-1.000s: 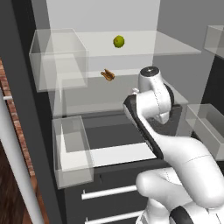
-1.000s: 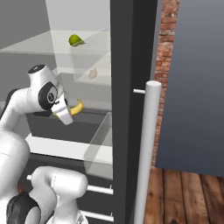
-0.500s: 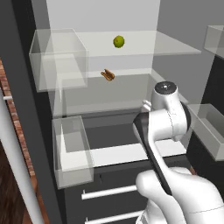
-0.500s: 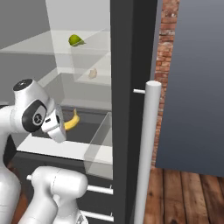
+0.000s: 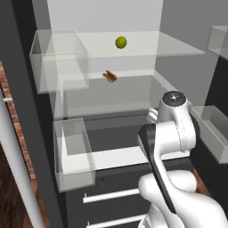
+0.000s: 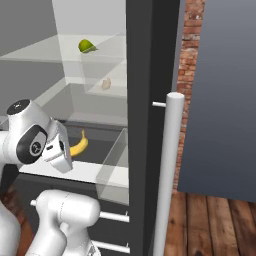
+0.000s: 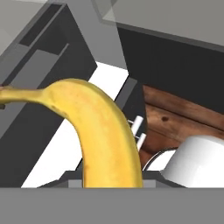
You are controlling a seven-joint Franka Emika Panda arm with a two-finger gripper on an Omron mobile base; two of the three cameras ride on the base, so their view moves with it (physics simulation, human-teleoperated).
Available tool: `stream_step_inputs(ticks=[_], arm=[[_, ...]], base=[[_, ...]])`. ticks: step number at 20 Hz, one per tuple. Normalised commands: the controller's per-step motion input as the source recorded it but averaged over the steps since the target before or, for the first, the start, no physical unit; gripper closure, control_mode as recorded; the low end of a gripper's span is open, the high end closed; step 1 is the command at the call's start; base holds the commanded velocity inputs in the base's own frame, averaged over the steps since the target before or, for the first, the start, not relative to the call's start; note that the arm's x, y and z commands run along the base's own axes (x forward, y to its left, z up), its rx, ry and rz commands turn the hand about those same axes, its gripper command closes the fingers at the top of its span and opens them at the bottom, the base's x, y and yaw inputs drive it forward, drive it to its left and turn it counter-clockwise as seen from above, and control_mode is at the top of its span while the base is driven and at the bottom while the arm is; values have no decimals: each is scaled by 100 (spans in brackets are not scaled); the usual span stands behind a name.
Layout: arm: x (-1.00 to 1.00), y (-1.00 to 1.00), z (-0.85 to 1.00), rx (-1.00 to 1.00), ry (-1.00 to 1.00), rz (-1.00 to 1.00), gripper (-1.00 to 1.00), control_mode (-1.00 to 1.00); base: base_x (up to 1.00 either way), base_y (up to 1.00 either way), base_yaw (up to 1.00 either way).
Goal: Pick up the banana and pear from the fridge and place one fruit on each plate on the dining counter.
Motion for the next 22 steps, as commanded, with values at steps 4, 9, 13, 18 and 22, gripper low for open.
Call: stream_step_inputs(ticks=[4,9,13,18,22], arm=[[-14,0,-3,0,0,-3,100,100],[0,0,0,0,0,0,100,100],[0,0,0,0,0,0,100,100],[0,0,0,0,0,0,100,100],[0,0,0,0,0,0,100,100]], base=[[-9,0,-1],[-44,6,-2],[-39,25,0],[-40,11,-3],[-57,6,-11]])
